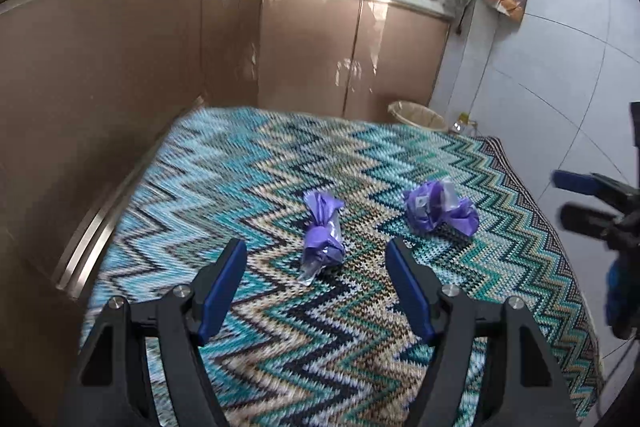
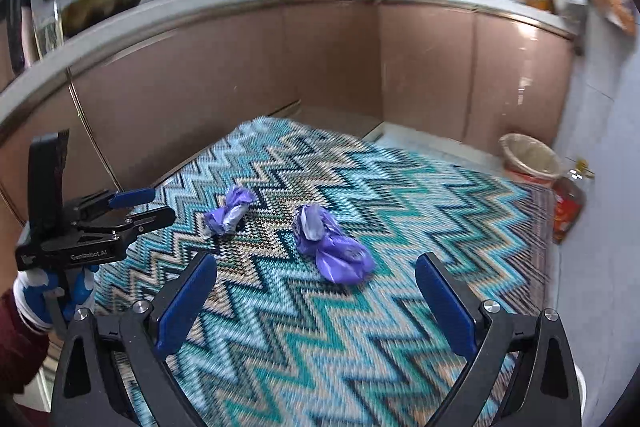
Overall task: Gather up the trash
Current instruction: 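Move both tools back to the two purple bags on the rug, then grasp a purple bag with the left gripper while the right grasps the other, then carry both purple bags to the white bin and release them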
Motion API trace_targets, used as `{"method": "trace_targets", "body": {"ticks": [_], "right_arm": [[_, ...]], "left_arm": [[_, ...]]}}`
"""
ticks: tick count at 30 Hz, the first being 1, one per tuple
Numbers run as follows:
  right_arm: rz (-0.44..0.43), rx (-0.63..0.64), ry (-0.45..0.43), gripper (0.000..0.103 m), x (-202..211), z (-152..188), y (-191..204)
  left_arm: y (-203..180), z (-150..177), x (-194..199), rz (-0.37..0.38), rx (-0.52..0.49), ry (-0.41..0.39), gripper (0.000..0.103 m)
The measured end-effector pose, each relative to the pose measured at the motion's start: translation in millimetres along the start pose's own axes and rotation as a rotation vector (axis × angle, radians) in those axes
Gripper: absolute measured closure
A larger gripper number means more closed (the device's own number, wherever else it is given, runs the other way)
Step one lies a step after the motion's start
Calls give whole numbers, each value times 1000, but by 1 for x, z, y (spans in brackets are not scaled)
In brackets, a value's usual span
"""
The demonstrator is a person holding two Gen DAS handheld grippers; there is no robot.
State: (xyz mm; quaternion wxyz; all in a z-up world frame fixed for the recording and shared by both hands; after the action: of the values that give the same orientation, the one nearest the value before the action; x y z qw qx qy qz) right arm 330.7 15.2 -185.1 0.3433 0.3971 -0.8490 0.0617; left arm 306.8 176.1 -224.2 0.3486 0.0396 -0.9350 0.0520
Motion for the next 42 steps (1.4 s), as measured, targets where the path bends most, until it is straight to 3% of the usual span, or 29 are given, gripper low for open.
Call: {"method": "trace_targets", "body": {"ticks": [4,6,11,14,17,19,21,28,36,42], "right_arm": [[-40,40,69,18,-44,-4,-4],[-53,54,101,21,-63,-3,-7],[-66,75,158,24,-91,1,-16],[-63,86,186,31,-101,5,-21],[-59,81,217,42,-110,10,-25],[-54,79,238,58,-115,15,-27],[-56,78,247,66,-114,18,-26],[-44,75,195,72,-85,15,-9],[-32,81,91,72,-21,10,18],[-15,64,-7,72,34,14,27]], "left_arm": [[-8,-2,-32,32,-1,51,38],[-13,-2,-48,50,-16,80,49],[-23,5,-69,51,-38,128,56],[-24,11,-77,41,-46,154,65],[-24,16,-82,41,-35,177,71],[-23,16,-82,35,-34,176,72],[-23,17,-80,30,-28,174,73],[-20,19,-48,12,-25,139,74],[-20,11,9,-8,-23,63,74],[-44,3,51,-6,-68,7,74]]}}
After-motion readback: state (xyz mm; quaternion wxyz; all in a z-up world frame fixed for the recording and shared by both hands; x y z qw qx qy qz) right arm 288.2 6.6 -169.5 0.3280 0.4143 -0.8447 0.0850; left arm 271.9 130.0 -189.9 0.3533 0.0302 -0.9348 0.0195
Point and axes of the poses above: each gripper's, at about its wrist camera, not at the fingertips, and x roughly against the way its jaws point, y to its left, z to its underside, the point moved 8 cm from there along -x, roughly the way its jaws point, and after that the axes turned 8 degrees about -z, right-handed, at the moved point
